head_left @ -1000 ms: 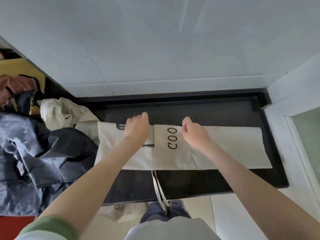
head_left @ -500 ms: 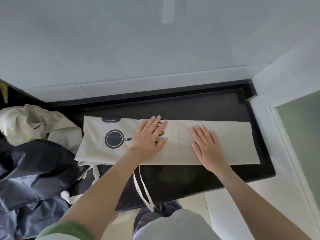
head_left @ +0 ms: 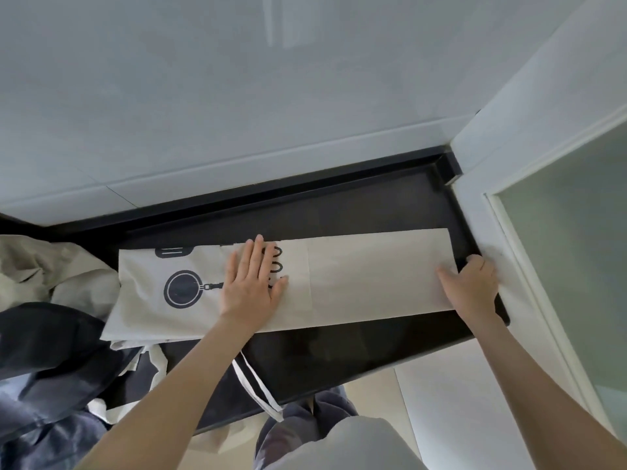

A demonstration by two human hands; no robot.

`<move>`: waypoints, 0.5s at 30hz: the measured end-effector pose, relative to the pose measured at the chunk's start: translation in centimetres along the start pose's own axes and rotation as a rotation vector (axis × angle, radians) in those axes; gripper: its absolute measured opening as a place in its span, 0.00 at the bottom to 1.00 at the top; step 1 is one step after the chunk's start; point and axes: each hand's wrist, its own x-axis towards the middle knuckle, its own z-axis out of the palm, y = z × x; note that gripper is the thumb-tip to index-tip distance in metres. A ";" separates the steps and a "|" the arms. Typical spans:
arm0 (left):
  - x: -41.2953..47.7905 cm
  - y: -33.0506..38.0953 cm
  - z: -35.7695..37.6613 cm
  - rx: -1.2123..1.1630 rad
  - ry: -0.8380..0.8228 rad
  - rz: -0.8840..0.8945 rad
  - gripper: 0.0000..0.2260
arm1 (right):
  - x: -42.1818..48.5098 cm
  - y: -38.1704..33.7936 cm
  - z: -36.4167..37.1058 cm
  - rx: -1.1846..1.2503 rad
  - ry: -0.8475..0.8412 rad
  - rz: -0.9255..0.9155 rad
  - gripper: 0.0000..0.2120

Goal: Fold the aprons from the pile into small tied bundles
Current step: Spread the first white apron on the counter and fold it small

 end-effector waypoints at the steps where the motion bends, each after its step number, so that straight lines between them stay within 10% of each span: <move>1: -0.1 0.6 -0.2 0.006 0.034 0.012 0.27 | 0.1 -0.2 -0.3 0.024 -0.049 0.034 0.24; 7: 2.0 8.2 -1.5 -0.027 0.089 0.372 0.23 | 1.1 -0.4 -2.2 0.182 -0.320 0.132 0.04; 15: 1.6 11.7 0.6 -0.073 -0.125 0.403 0.23 | -0.5 -1.6 -4.7 0.453 -0.473 0.090 0.08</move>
